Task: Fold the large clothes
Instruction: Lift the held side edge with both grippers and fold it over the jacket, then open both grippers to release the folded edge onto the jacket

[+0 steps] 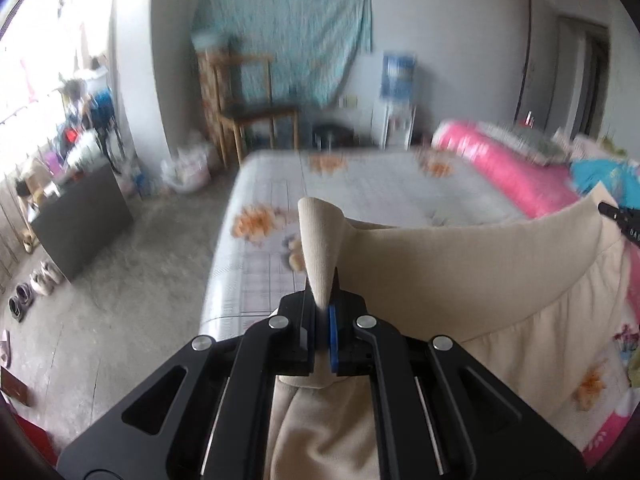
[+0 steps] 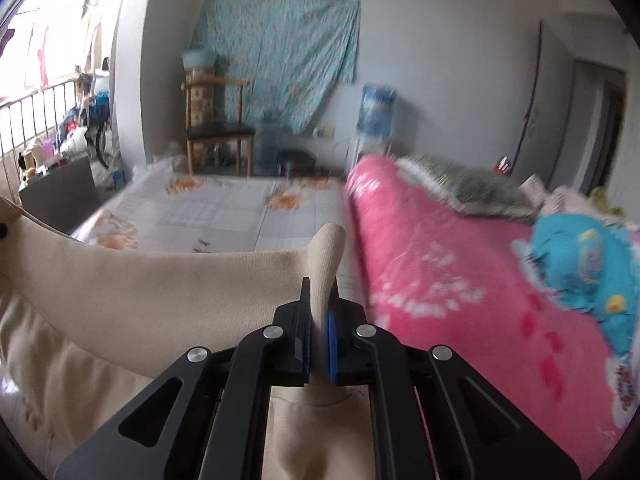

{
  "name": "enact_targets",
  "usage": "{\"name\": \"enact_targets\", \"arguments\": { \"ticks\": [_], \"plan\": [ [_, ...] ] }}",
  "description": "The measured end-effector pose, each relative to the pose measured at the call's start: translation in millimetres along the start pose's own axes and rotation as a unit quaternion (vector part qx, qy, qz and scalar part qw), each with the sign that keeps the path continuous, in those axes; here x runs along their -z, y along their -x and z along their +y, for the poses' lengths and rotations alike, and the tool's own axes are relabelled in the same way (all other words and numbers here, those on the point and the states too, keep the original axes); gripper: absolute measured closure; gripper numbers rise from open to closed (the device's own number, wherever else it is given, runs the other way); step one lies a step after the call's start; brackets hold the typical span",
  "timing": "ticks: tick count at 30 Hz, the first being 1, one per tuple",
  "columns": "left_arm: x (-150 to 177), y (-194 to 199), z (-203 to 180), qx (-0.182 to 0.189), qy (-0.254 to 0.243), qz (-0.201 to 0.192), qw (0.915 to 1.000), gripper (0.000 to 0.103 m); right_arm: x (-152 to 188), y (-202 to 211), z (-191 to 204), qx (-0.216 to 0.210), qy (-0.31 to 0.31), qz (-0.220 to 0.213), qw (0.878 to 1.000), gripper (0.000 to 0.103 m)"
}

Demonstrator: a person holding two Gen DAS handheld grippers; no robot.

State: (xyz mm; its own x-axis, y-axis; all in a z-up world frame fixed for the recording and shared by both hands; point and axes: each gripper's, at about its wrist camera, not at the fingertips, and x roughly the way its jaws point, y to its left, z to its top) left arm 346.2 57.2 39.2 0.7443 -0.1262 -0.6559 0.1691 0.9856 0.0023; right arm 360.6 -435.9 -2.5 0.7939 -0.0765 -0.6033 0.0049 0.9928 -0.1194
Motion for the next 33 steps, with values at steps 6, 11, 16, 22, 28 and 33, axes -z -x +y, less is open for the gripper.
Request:
{"name": "enact_targets", "arguments": {
  "ticks": [6, 11, 16, 22, 28, 33],
  "plan": [
    [19, -93, 34, -0.020, 0.052, 0.110, 0.9923, 0.071, 21, -78, -16, -0.018, -0.045, 0.110, 0.993, 0.083],
    [24, -43, 48, 0.015, 0.078, 0.049, 0.9956, 0.073, 33, -34, -36, -0.057, -0.081, 0.085, 0.991, 0.083],
    [50, 7, 20, 0.100, 0.040, 0.056, 0.9926, 0.073, 69, 23, -26, -0.107, -0.051, 0.102, 0.988, 0.083],
    [113, 7, -1, 0.060, 0.017, 0.121, 0.9907, 0.072, 128, 48, -22, -0.114, -0.052, 0.146, 0.981, 0.083],
    [126, 13, 19, 0.029, 0.036, 0.105, 0.9933, 0.070, 140, 46, -29, -0.096, -0.064, 0.151, 0.982, 0.087],
    [116, 34, 22, 0.046, 0.039, 0.074, 0.9954, 0.068, 122, 59, -16, -0.113, -0.070, 0.141, 0.981, 0.080]
  ]
}}
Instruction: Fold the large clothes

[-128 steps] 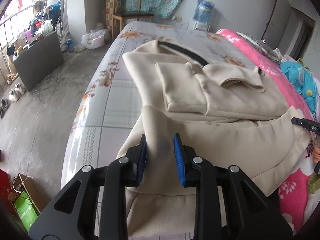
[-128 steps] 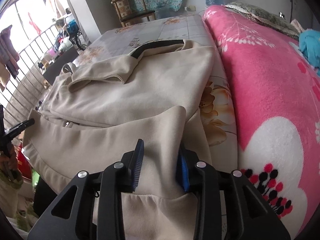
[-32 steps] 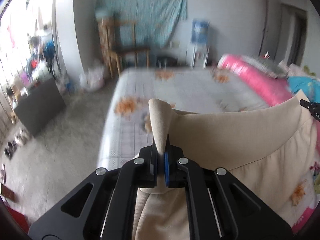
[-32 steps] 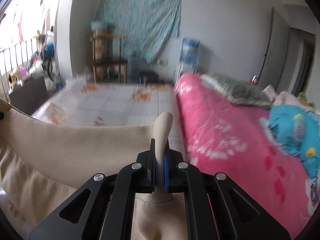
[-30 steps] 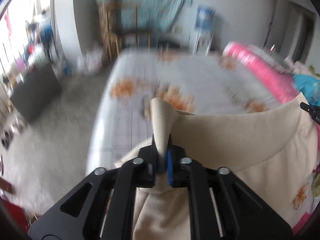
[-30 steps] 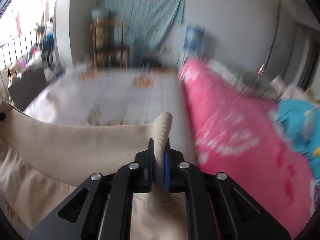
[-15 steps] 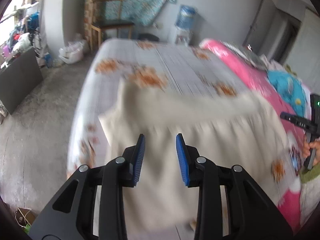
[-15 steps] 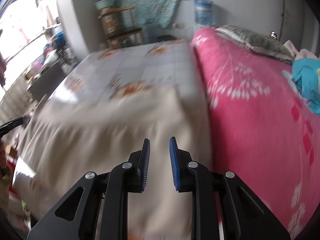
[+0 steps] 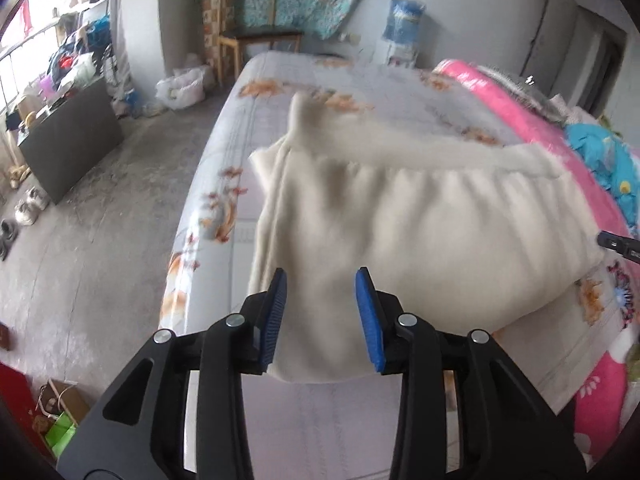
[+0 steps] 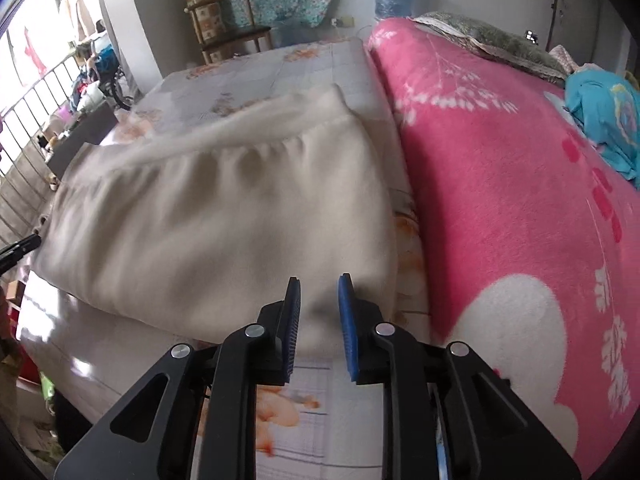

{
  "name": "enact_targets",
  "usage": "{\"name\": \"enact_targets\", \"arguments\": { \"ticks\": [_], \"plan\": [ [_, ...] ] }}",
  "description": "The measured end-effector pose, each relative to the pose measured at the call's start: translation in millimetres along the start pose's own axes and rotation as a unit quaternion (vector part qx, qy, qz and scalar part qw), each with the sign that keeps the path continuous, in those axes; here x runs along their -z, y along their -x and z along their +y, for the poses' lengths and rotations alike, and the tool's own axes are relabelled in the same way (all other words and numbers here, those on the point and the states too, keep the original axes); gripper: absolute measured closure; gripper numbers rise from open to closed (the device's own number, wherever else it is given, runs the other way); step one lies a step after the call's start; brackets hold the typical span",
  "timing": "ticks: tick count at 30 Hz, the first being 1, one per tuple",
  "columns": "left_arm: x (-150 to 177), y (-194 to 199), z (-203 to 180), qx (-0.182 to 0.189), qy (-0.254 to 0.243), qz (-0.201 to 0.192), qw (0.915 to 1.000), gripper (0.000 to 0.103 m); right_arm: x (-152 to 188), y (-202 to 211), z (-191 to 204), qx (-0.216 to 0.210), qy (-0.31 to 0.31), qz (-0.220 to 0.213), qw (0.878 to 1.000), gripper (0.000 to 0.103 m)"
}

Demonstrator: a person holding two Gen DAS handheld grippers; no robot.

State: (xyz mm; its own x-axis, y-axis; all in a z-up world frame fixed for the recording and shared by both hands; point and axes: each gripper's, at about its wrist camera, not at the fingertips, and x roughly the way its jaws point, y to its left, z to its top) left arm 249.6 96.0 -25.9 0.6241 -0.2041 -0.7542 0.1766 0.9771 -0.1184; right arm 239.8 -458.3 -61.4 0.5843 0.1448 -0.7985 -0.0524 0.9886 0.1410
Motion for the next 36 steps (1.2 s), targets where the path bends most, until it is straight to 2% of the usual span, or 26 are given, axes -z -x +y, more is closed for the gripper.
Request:
{"name": "enact_targets", "arguments": {
  "ticks": [1, 3, 5, 8, 10, 12, 15, 17, 18, 20, 22, 24, 26, 27, 29, 30, 31, 33, 35, 36],
  "plan": [
    [-5, 2, -6, 0.009, -0.006, -0.007, 0.9999, 0.067, -10, 0, 6, -0.019, -0.003, -0.008, 1.000, 0.077],
    [-15, 1, -26, 0.014, -0.021, -0.016, 0.9995, 0.065, -31, -3, 21, -0.041, -0.005, -0.022, 0.999, 0.056],
    [-33, -13, -52, 0.017, -0.044, -0.015, 0.9988, 0.062, -58, -17, 45, -0.061, 0.013, -0.037, 0.997, 0.048],
    [-59, -45, -81, 0.014, -0.048, -0.003, 0.9987, 0.061, -91, -54, 69, -0.066, 0.021, -0.028, 0.997, 0.047],
    [-73, -69, -98, -0.013, -0.062, -0.012, 0.9979, 0.061, -107, -89, 80, -0.040, 0.036, -0.013, 0.998, 0.047],
    [-78, -101, -100, -0.040, -0.067, 0.021, 0.9967, 0.057, -109, -122, 86, 0.005, 0.062, 0.014, 0.998, 0.047],
    [-84, -110, -95, -0.037, -0.061, 0.017, 0.9973, 0.051, -111, -127, 80, 0.007, 0.048, 0.018, 0.999, 0.042],
    [-85, -99, -94, -0.038, -0.059, 0.017, 0.9974, 0.051, -109, -115, 82, 0.002, 0.033, 0.014, 0.999, 0.042],
    [-83, -92, -92, -0.032, -0.062, 0.008, 0.9975, 0.051, -105, -105, 88, -0.014, 0.037, 0.007, 0.999, 0.043],
    [-75, -76, -96, -0.002, -0.070, -0.009, 0.9975, 0.051, -92, -85, 107, -0.060, 0.062, -0.011, 0.996, 0.043],
    [-65, -64, -102, 0.036, -0.082, -0.020, 0.9957, 0.051, -76, -72, 132, -0.082, 0.108, -0.023, 0.991, 0.043],
    [-52, -68, -108, 0.034, -0.091, -0.004, 0.9952, 0.051, -62, -76, 150, -0.071, 0.144, -0.016, 0.987, 0.042],
    [-38, -84, -110, 0.009, -0.097, 0.021, 0.9951, 0.051, -46, -102, 163, -0.032, 0.173, 0.018, 0.984, 0.042],
    [-35, -85, -110, 0.006, -0.098, 0.016, 0.9950, 0.050, -41, -103, 164, -0.021, 0.181, 0.002, 0.983, 0.042],
    [-33, -74, -107, 0.007, -0.090, 0.007, 0.9959, 0.051, -38, -94, 168, -0.010, 0.184, 0.008, 0.983, 0.042],
    [-32, -63, -103, 0.026, -0.077, -0.002, 0.9967, 0.051, -35, -85, 167, -0.015, 0.176, 0.005, 0.984, 0.042],
    [-29, -51, -99, 0.042, -0.067, -0.013, 0.9968, 0.051, -28, -68, 167, -0.039, 0.173, -0.010, 0.984, 0.042],
    [-19, -34, -94, 0.062, -0.060, -0.029, 0.9959, 0.050, -14, -53, 166, -0.054, 0.186, -0.030, 0.981, 0.042],
    [-3, -36, -89, 0.065, -0.058, -0.011, 0.9961, 0.050, 7, -56, 168, -0.037, 0.204, -0.021, 0.978, 0.041],
    [4, -43, -87, 0.052, -0.059, 0.006, 0.9969, 0.050, 17, -63, 164, -0.032, 0.203, -0.012, 0.979, 0.041]
  ]
}}
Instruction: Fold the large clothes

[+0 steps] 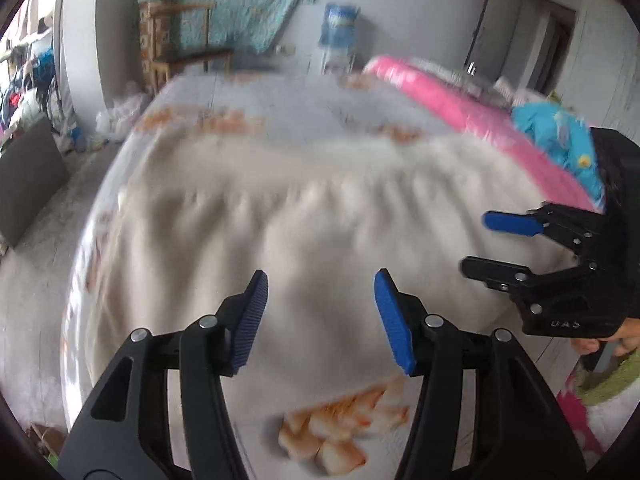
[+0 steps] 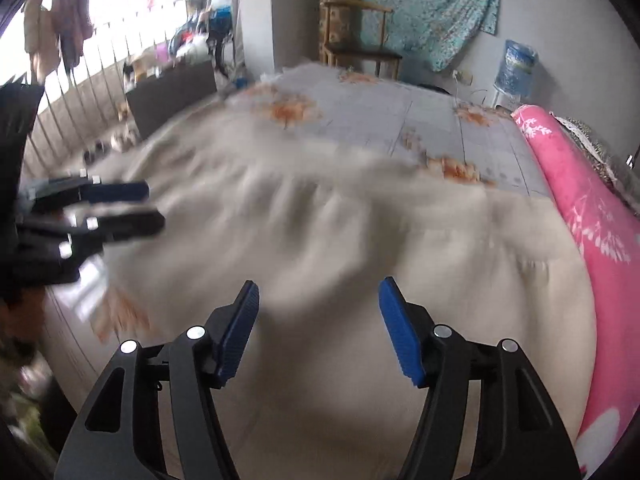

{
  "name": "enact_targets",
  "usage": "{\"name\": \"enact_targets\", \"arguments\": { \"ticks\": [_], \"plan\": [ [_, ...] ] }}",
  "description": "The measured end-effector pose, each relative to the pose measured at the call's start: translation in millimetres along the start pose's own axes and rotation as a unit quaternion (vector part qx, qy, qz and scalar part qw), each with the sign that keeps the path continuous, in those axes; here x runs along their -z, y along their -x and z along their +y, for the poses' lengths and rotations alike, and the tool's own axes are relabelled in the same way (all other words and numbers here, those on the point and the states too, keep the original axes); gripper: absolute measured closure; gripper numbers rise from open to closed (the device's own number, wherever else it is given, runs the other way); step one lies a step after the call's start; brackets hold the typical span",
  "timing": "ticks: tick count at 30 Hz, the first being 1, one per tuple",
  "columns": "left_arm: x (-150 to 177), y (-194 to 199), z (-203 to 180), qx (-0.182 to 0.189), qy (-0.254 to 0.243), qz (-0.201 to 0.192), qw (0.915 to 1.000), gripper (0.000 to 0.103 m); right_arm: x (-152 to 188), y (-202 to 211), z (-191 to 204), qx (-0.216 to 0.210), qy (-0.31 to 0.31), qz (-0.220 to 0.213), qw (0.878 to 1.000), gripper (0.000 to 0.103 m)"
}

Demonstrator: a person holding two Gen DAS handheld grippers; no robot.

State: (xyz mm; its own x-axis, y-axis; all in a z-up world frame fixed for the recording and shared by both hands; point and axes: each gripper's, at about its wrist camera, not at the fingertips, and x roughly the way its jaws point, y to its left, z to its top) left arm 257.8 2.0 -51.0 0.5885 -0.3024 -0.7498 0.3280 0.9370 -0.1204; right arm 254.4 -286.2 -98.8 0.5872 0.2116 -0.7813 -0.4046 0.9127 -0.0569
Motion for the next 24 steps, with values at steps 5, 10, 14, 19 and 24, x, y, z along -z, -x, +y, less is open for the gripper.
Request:
{"name": "enact_targets", "arguments": {
  "ticks": [5, 10, 14, 19, 24],
  "plan": [
    [12, 22, 6, -0.018, 0.017, -0.038, 0.9990, 0.050, 9, 32, -32, -0.019, -0.092, -0.031, 0.995, 0.041],
    [30, 28, 41, -0.036, 0.081, -0.041, 0.9952, 0.036, 44, 62, -87, 0.059, -0.181, -0.064, 0.980, 0.040],
    [34, 29, 43, -0.046, 0.085, -0.034, 0.9948, 0.035, 70, 51, -116, 0.052, -0.256, -0.032, 0.965, 0.042],
    [38, 62, 14, -0.054, 0.063, -0.069, 0.9941, 0.019, 72, 88, -93, 0.028, -0.261, -0.067, 0.963, 0.034],
    [36, 96, -19, -0.065, 0.037, -0.088, 0.9933, 0.012, 69, 122, -55, 0.045, -0.220, -0.100, 0.969, 0.015]
  ]
}}
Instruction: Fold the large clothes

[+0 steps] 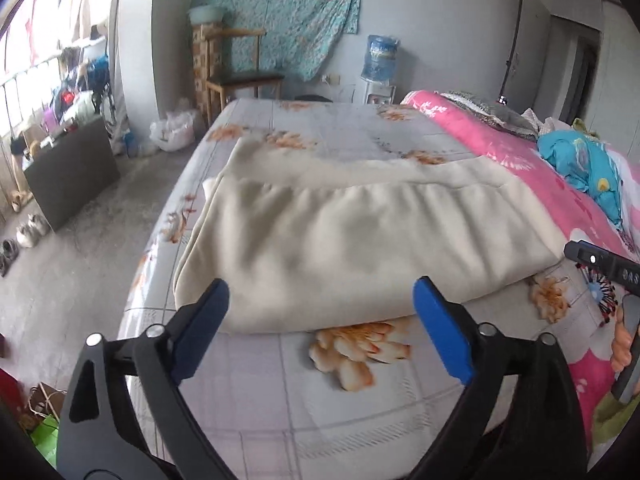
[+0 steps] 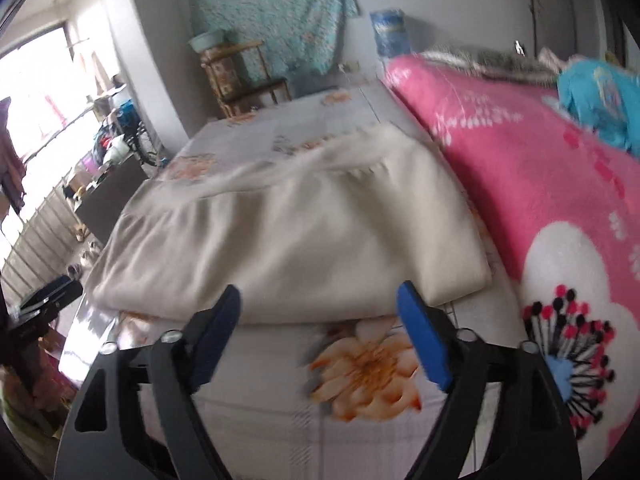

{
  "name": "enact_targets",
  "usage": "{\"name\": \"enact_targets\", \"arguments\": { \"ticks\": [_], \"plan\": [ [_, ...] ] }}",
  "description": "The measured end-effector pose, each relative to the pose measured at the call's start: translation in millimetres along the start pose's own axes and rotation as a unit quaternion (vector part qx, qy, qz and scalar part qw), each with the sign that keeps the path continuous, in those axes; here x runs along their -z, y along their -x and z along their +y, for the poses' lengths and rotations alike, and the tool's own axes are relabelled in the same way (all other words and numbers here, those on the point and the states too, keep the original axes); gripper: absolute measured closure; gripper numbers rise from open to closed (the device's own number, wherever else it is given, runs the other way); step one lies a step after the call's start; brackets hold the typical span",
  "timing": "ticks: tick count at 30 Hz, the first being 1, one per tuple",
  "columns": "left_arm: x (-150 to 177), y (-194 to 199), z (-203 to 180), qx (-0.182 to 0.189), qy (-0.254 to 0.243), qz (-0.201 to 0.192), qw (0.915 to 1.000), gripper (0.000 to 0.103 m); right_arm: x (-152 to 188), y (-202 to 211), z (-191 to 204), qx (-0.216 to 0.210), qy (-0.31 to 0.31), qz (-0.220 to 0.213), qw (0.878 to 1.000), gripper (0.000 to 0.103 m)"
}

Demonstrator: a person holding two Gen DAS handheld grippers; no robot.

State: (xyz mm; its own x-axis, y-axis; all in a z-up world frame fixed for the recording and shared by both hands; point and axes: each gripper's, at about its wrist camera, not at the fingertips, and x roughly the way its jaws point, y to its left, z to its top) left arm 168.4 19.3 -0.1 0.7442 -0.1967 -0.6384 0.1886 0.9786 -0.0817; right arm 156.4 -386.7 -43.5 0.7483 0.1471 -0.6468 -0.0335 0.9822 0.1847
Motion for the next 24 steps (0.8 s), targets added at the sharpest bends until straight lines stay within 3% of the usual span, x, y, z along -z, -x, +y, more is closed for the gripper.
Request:
{"name": "enact_targets", "arguments": {
  "ticks": [4, 8, 13, 14, 18, 24],
  "plan": [
    [0, 20, -13, 0.017, 0.015, -0.016, 0.9996, 0.008, 3, 21, 22, 0.011, 0.020, -0.023, 0.999, 0.007],
    [2, 22, -30, -0.022, -0.006, -0.021, 0.9995, 0.008, 11, 23, 38, 0.050, 0.032, -0.021, 0.998, 0.006],
    [6, 21, -43, -0.033, 0.000, -0.014, 0.9994, 0.008, 18, 23, 56, 0.085, 0.059, -0.024, 0.994, 0.006],
    [6, 21, -46, -0.054, 0.000, -0.014, 0.9985, 0.008, 18, 23, 58, 0.091, 0.063, -0.026, 0.994, 0.006],
    [3, 18, -51, -0.083, 0.002, 0.011, 0.9965, 0.008, 20, 26, 68, 0.112, 0.076, -0.040, 0.990, 0.006],
    [5, 15, -54, -0.106, 0.003, 0.033, 0.9939, 0.008, 22, 18, 68, 0.109, 0.060, -0.014, 0.992, 0.006]
  ]
}}
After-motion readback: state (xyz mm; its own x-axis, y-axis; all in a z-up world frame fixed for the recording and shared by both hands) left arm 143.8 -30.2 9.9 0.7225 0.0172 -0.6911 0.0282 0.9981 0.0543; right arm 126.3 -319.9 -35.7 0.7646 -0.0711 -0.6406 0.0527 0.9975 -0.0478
